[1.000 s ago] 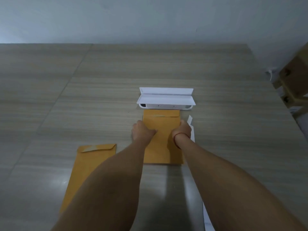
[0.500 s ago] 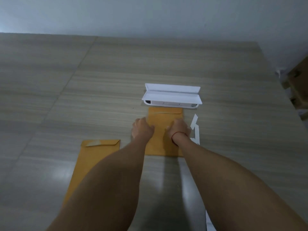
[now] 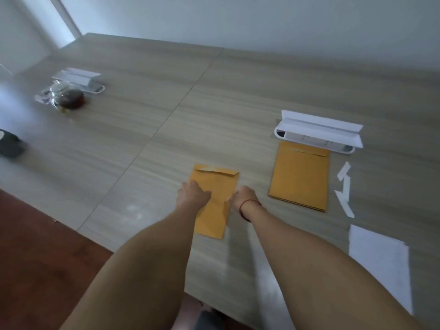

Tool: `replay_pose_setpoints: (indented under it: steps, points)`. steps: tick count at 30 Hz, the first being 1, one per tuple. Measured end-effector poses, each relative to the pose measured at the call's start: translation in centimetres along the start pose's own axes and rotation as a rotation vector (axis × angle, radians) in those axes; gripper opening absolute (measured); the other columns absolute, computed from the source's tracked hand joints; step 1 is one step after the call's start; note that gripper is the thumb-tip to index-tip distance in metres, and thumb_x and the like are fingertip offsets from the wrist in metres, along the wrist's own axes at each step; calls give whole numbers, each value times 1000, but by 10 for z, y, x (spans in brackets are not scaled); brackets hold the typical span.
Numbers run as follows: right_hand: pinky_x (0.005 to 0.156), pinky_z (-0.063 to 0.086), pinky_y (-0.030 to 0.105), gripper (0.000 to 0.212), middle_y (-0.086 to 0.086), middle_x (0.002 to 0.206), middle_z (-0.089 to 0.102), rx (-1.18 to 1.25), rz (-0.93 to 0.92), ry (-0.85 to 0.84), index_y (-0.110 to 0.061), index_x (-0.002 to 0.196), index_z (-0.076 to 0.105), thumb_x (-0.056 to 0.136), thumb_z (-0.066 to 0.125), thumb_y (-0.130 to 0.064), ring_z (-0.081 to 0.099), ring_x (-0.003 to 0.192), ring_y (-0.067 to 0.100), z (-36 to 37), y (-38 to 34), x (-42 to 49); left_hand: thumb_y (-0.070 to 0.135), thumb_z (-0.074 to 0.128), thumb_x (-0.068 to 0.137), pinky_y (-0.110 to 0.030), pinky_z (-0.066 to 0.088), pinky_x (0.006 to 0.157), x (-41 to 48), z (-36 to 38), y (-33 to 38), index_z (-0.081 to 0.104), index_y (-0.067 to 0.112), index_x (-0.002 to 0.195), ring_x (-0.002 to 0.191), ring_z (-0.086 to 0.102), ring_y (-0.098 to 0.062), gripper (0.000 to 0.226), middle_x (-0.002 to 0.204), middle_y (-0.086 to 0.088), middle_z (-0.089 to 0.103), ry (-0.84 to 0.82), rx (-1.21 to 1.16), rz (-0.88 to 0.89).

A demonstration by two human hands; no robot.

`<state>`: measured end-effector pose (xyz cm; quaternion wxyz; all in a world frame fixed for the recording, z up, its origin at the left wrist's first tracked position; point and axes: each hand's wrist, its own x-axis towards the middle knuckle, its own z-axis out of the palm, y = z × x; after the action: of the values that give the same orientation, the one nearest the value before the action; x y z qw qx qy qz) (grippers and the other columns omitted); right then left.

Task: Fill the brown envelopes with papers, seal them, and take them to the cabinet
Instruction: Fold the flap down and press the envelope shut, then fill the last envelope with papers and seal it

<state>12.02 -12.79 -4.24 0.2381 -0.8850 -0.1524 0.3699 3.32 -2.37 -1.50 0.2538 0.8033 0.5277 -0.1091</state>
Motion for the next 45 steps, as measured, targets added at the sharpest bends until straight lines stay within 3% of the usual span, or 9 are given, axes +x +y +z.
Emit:
replay_pose_setpoints:
  steps: [2, 6, 10, 14, 18, 23, 34, 41, 45]
  points:
    - [83, 50, 33, 32, 9, 115, 62, 14, 42, 18, -10, 112, 61, 88, 61, -32, 61, 108, 30, 21, -11, 4, 44, 61, 86, -44, 45, 97, 15, -1, -19, 47, 7, 128, 122, 47, -34, 58, 130, -14, 48, -32, 2, -13]
    - [97, 47, 38, 45, 13, 133, 51, 165, 204, 201, -12, 127, 50, 87, 63, -27, 53, 122, 33, 40, -34, 15, 47, 65, 82, -42, 42, 101, 45, 0, -38, 46, 6, 127, 124, 47, -34, 64, 131, -16, 48, -49, -12, -1]
    - [100, 46, 41, 57, 14, 136, 50, 366, 378, 234, -10, 130, 44, 82, 71, -25, 52, 124, 36, 49, -46, 23, 50, 75, 71, -40, 38, 105, 60, 1, -40, 41, 7, 130, 130, 41, -32, 80, 134, -15, 46, -44, -56, -55]
    - [96, 47, 38, 43, 16, 136, 53, 383, 409, 188, -2, 130, 49, 90, 62, -11, 53, 124, 34, 47, -44, 23, 43, 90, 51, -43, 49, 100, 65, 5, -47, 40, 8, 131, 124, 50, -30, 100, 129, -11, 51, -87, -279, -175]
    - [96, 45, 36, 42, 17, 138, 50, 378, 383, 168, 0, 135, 43, 94, 52, -3, 51, 125, 34, 38, -34, 10, 35, 89, 58, -40, 53, 89, 52, 8, -37, 46, 7, 120, 112, 58, -31, 80, 118, -12, 59, -179, -354, -135]
    - [96, 47, 39, 52, 15, 142, 46, 454, 389, 269, -5, 142, 35, 93, 51, -7, 50, 127, 34, 6, 3, -17, 33, 84, 67, -43, 51, 93, 8, 13, 10, 41, 9, 124, 115, 54, -32, 75, 123, -13, 55, -176, -329, 14]
    - [83, 52, 36, 40, 11, 121, 59, 287, 359, 338, -9, 123, 50, 84, 58, -11, 60, 108, 31, -56, 154, -95, 36, 78, 74, -38, 48, 91, -119, 107, 71, 37, 7, 130, 121, 51, -30, 74, 128, -12, 51, -224, -192, 213]
    - [92, 48, 37, 38, 11, 130, 47, 72, 381, 348, -12, 124, 51, 86, 57, -12, 51, 119, 29, -50, 194, -105, 47, 74, 74, -38, 43, 104, -141, 139, 63, 33, 5, 131, 124, 45, -31, 82, 131, -15, 40, -98, 179, 343]
    - [92, 47, 37, 41, 11, 132, 43, -47, 266, 383, -15, 131, 48, 90, 52, -10, 46, 121, 29, -49, 201, -97, 41, 76, 75, -39, 44, 102, -134, 141, 65, 35, 6, 132, 123, 45, -30, 78, 130, -13, 41, -78, 145, 424]
